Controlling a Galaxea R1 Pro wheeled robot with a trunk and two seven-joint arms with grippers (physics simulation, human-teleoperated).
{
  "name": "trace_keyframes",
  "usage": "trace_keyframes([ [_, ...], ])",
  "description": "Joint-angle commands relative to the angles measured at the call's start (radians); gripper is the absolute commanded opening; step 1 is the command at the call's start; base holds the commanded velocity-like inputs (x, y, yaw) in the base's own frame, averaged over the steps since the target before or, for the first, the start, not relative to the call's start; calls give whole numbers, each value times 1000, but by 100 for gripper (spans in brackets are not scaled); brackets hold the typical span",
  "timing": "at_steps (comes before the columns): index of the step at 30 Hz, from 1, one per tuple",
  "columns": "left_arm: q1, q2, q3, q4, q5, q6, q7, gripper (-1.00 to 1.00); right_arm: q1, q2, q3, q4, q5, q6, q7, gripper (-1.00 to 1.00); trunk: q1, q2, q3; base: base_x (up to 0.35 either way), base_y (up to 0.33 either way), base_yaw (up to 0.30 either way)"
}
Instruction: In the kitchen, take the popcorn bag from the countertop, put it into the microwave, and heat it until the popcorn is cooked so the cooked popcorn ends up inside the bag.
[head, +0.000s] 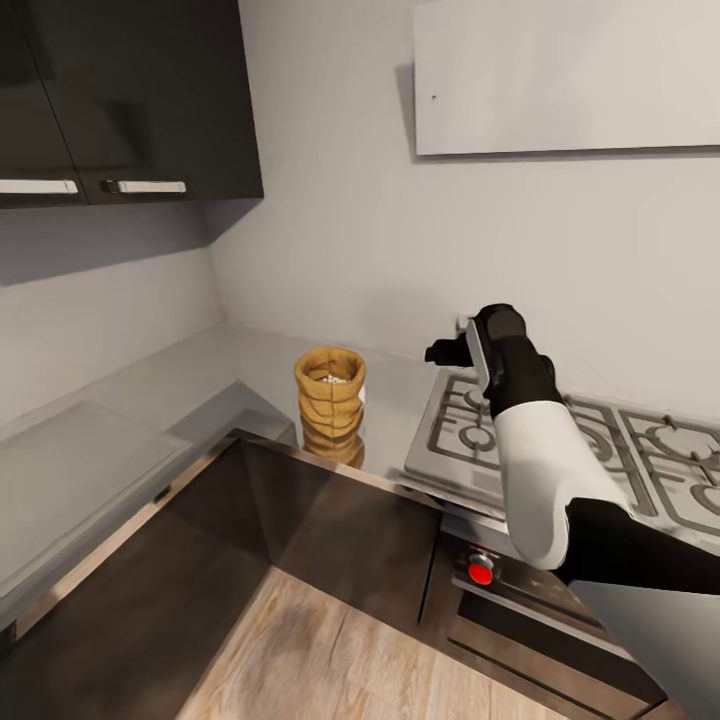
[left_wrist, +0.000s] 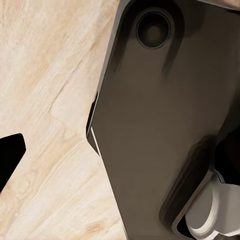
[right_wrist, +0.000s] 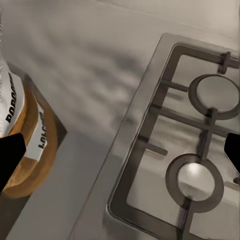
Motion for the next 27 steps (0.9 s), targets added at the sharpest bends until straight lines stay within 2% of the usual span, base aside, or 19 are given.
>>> trace_keyframes([
  [1, 0, 0, 0, -1, 3, -2, 2, 100, -1, 1, -3, -12, 6, 3, 4, 100, 0, -1, -1, 171, 100, 0],
  [8, 0, 0, 0, -1, 3, -2, 2, 100, -1, 1, -2, -28, 6, 3, 4, 100, 0, -1, -1, 154, 66, 0],
  [15, 0, 0, -1, -1, 3, -2, 1, 100, -1, 1, 5, -28, 6, 3, -13, 100, 0, -1, -1, 19, 2, 3],
  [27, 0, 0, 0, -1, 3, -2, 1, 100, -1, 1, 4, -28, 5, 3, -18, 100, 0, -1, -1, 0, 0, 243],
])
